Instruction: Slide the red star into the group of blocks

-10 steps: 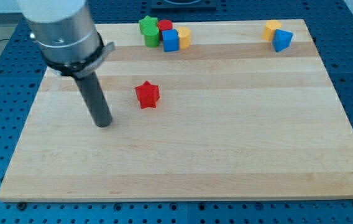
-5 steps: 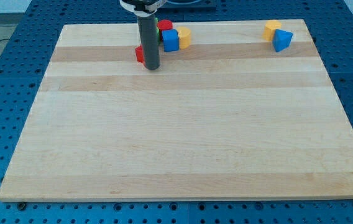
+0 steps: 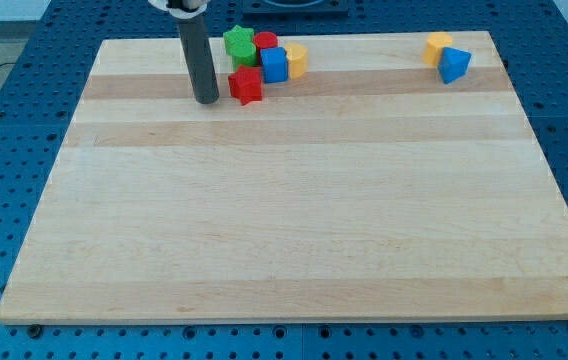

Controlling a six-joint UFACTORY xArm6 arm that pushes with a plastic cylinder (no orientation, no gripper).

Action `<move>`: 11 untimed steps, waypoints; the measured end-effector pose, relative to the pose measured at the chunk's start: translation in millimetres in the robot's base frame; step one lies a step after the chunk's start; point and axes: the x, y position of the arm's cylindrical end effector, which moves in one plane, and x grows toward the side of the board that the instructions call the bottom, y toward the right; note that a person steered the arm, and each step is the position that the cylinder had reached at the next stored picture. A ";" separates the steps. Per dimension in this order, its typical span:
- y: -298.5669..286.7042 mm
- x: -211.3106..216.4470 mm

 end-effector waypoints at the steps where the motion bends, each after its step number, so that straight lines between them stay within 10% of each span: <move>1: 0.7 10.4; 11: 36.0 -3.7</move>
